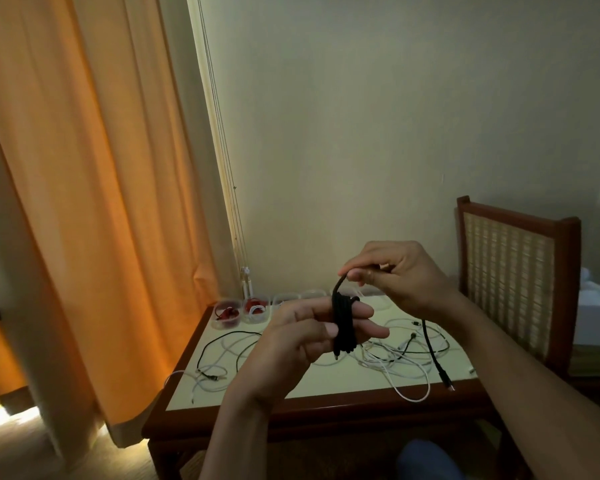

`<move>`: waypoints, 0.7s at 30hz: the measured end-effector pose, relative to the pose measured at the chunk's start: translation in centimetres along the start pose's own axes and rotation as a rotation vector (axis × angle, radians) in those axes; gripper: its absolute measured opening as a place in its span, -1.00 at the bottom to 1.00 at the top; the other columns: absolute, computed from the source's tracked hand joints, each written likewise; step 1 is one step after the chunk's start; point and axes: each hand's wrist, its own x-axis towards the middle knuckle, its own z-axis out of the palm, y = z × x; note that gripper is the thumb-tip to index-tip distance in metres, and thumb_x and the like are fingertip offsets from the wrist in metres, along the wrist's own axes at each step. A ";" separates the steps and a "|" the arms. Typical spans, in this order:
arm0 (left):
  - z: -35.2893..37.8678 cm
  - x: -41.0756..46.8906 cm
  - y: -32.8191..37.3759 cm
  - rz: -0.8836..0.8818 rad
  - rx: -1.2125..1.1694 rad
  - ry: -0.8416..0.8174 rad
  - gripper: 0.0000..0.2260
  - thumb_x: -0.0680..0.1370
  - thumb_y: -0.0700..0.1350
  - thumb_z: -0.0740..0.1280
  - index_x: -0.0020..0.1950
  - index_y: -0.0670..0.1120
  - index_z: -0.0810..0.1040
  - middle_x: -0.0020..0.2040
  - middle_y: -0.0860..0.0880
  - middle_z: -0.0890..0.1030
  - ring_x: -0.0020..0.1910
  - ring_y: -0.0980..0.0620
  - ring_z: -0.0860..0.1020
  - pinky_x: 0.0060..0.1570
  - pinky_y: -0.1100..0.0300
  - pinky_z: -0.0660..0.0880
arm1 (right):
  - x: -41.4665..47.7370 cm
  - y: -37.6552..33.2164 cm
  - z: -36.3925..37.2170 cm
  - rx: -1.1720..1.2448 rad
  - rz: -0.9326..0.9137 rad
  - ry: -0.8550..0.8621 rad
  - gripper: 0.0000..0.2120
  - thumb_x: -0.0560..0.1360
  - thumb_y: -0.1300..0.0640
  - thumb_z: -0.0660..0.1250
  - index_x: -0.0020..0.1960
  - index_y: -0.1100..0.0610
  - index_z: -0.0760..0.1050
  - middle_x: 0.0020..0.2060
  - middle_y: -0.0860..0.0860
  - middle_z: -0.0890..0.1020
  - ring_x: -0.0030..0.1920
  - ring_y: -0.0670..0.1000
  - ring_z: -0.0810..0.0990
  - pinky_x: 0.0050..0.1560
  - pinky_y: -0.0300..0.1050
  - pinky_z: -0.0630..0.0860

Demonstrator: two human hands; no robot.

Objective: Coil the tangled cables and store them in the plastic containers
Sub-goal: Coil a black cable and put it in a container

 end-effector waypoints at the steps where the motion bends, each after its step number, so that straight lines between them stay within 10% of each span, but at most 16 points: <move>1: 0.0 -0.1 -0.1 0.018 -0.021 0.012 -0.66 0.56 -0.23 0.20 0.26 -0.34 0.56 0.13 -0.34 0.67 0.25 -0.28 0.62 0.29 0.02 0.53 | -0.3 0.4 0.3 0.004 0.020 -0.010 -0.82 0.51 0.03 0.44 0.01 0.10 0.73 -0.21 -0.03 0.69 -0.18 0.03 0.65 -0.13 -0.16 0.55; 5: 0.1 -0.2 -0.4 0.152 -0.224 0.056 -0.74 0.62 -0.12 0.30 0.17 -0.28 0.63 0.01 -0.27 0.70 0.14 -0.26 0.67 0.24 -0.01 0.56 | -1.7 1.1 1.3 -0.066 0.016 -0.007 -0.68 0.54 -0.14 0.37 0.07 0.08 0.72 -0.22 -0.02 0.68 -0.19 0.04 0.66 -0.14 0.09 0.58; 13: 0.5 1.1 -0.5 0.359 -0.422 0.412 -0.70 0.66 -0.18 0.17 0.30 -0.29 0.53 0.27 -0.31 0.62 0.35 -0.21 0.57 0.37 0.04 0.49 | -4.1 0.0 3.5 -0.336 -0.130 -0.055 -0.85 0.60 0.01 0.38 0.08 0.02 0.69 -0.25 -0.20 0.61 -0.24 -0.22 0.53 -0.22 -0.30 0.45; 21: -1.2 -0.1 -1.3 0.183 0.592 0.474 -0.55 0.56 -0.42 0.33 0.26 0.09 0.58 0.19 0.27 0.66 0.31 0.30 0.53 0.29 0.38 0.45 | -4.6 -3.2 1.6 -0.714 -0.364 -0.056 -0.78 0.59 -0.02 0.29 -0.05 0.05 0.67 -0.26 -0.09 0.55 -0.31 -0.10 0.44 -0.34 -0.22 0.36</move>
